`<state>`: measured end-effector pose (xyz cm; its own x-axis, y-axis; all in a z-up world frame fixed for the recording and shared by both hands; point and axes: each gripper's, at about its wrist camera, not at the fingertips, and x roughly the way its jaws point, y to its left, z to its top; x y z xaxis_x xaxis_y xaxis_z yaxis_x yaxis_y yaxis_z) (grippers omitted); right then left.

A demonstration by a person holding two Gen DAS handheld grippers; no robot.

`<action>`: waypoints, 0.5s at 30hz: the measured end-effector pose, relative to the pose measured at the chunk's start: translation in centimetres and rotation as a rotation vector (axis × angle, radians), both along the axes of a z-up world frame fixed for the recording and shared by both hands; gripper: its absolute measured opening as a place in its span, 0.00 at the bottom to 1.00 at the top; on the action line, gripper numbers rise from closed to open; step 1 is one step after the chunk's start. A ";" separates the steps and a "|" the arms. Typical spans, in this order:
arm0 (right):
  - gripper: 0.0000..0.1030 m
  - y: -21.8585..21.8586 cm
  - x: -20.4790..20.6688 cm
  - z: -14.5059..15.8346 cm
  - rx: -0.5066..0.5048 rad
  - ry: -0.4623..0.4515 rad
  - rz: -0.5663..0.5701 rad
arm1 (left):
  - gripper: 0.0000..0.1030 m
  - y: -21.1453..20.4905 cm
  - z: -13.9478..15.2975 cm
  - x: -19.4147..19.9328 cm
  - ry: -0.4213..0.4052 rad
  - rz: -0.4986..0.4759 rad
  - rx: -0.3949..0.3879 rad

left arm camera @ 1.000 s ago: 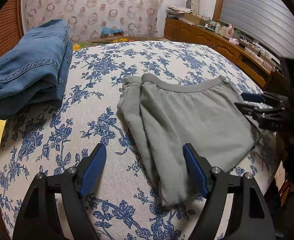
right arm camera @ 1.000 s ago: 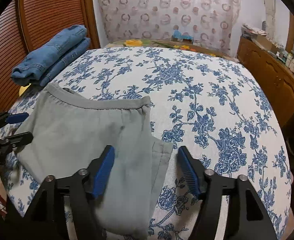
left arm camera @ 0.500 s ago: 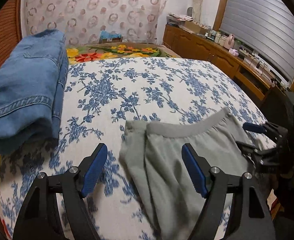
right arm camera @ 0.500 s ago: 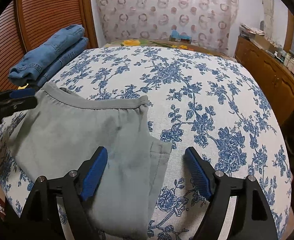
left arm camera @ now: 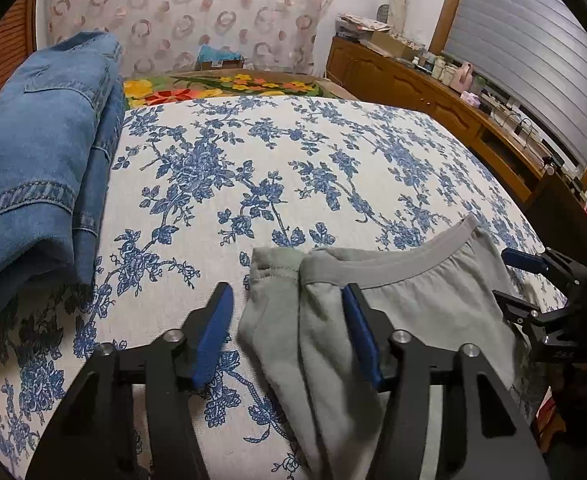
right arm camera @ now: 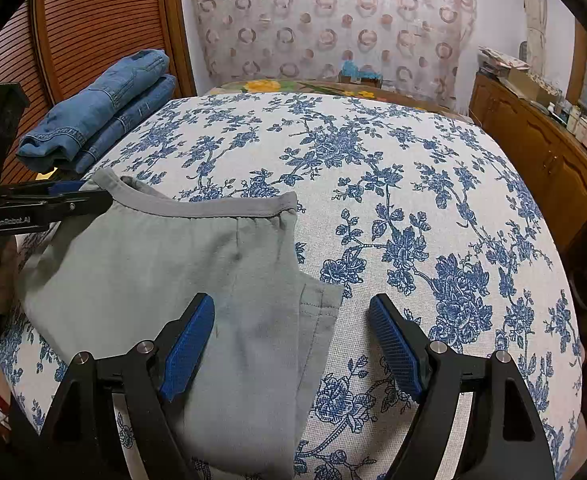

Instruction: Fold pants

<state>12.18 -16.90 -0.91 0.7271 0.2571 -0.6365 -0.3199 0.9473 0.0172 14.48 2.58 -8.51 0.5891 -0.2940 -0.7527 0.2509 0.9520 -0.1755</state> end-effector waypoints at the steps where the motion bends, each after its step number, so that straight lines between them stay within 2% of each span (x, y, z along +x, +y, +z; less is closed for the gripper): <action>1: 0.79 0.0 0.0 0.0 0.000 0.000 0.000 | 0.45 -0.1 0.0 0.0 -0.001 -0.007 -0.002; 2: 0.79 0.0 0.0 0.0 -0.001 0.000 0.000 | 0.37 -0.2 0.0 -0.1 0.000 -0.019 -0.011; 7: 0.79 0.0 0.0 0.0 -0.003 0.000 0.001 | 0.23 -0.5 0.2 -0.2 -0.001 -0.039 -0.032; 10: 0.79 0.0 0.0 0.0 -0.002 0.000 0.001 | 0.19 -0.7 0.7 -0.6 -0.022 -0.036 -0.040; 15: 0.79 0.0 0.1 0.0 -0.001 0.004 0.002 | 0.18 -0.8 2.2 -1.9 -0.078 -0.034 -0.058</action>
<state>12.23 -16.90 -0.89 0.7238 0.2578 -0.6400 -0.3215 0.9467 0.0177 12.58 1.74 -6.31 0.6344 -0.3561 -0.6861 0.2976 0.9317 -0.2085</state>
